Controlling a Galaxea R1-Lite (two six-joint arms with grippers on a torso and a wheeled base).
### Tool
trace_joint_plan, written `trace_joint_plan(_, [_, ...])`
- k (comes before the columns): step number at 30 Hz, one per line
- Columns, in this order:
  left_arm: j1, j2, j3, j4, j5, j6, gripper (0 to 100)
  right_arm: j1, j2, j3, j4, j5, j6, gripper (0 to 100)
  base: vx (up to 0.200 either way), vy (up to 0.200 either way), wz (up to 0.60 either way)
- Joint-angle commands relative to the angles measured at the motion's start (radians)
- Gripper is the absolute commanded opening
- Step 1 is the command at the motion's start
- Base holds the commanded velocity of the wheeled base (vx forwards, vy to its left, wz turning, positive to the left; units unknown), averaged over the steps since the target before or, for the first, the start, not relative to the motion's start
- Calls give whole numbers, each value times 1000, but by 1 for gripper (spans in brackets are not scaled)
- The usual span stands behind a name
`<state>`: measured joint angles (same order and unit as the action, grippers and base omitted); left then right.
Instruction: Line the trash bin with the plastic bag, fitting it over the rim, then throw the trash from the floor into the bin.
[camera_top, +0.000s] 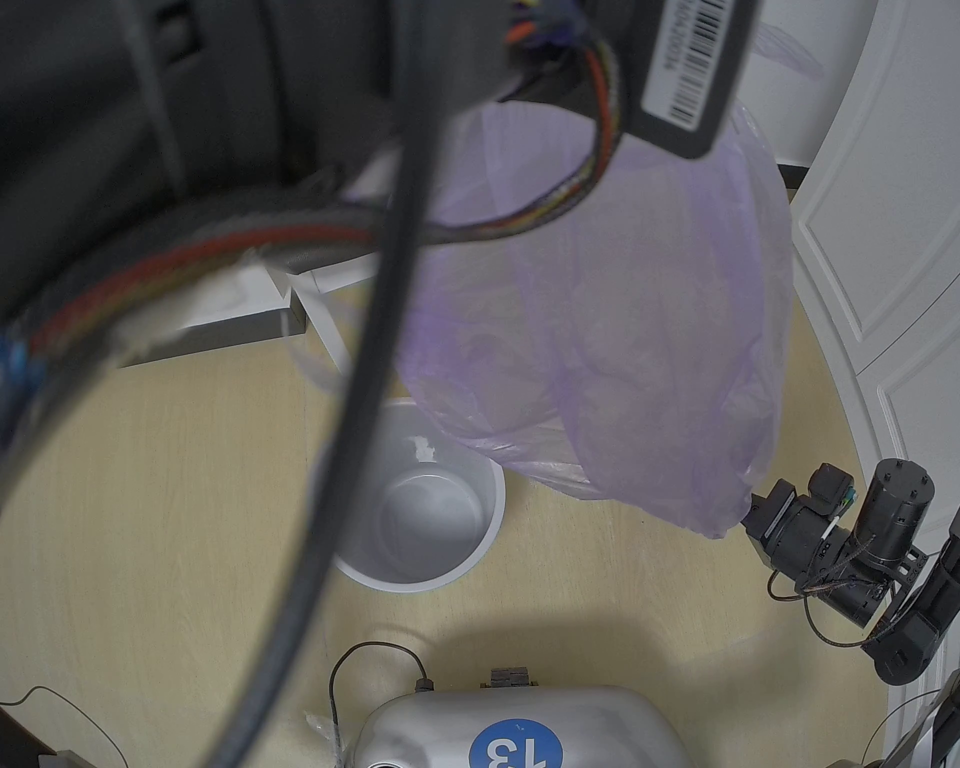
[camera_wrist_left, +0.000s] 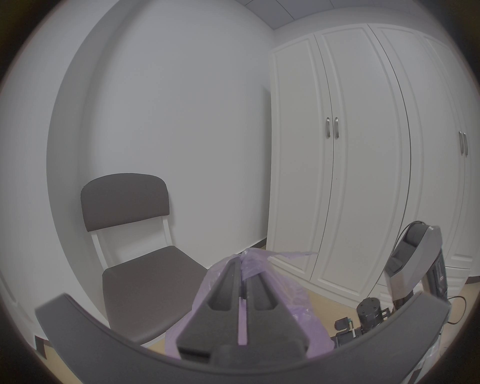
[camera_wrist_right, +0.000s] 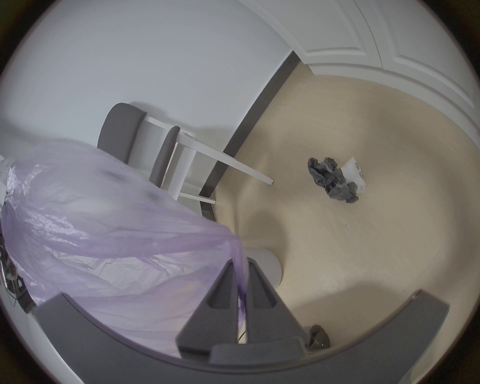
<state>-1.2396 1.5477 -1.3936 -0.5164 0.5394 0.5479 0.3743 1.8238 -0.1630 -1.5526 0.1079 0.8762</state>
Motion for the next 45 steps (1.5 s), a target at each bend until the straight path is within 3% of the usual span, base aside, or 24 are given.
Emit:
trace_joint_plan(1, [37, -4, 1, 7, 4, 1, 0, 0, -46, -12, -17, -10, -34, 0, 0, 0, 0])
trace_joint_plan(7, [94, -11, 4, 44, 24, 1, 0, -14, -118, -13, -14, -14, -112, 0, 0, 0, 0])
trace_joint_plan(12, [160, -77, 71, 151, 65, -8, 0, -14, -202, -7, 28, -20, -237, 0, 0, 0, 0])
trace_joint_plan(13, [206, -103, 99, 184, 65, -13, 0, -14, -235, -16, 83, -36, -276, 0, 0, 0, 0])
trace_joint_plan(17, [255, -132, 137, 200, 65, -16, 0, -12, -290, -64, 229, -85, -322, 0, 0, 0, 0])
trace_joint_plan(23, [327, -190, 212, 259, 51, -48, 0, -14, -396, -182, 674, -229, -470, 0, 0, 0, 0])
trace_joint_plan(25, [338, -207, 223, 282, 47, -72, 0, -12, -414, -194, 749, -272, -502, 0, 0, 0, 0])
trace_joint_plan(33, [373, -278, 275, 369, -61, -155, 0, 25, -439, -178, 793, -298, -556, 0, 0, 0, 0])
trace_joint_plan(38, [405, -314, 366, 368, -108, -226, 0, 52, -445, -135, 792, -301, -638, 0, 0, 0, 0])
trace_joint_plan(43, [482, -360, 449, 363, -202, -255, 0, 84, -459, -101, 798, -301, -752, 0, 0, 0, 0])
trace_joint_plan(44, [522, -388, 487, 363, -243, -261, 0, 83, -456, -107, 829, -301, -836, 0, 0, 0, 0])
trace_joint_plan(45, [532, -396, 499, 363, -260, -270, 0, 83, -456, -113, 847, -301, -856, 0, 0, 0, 0])
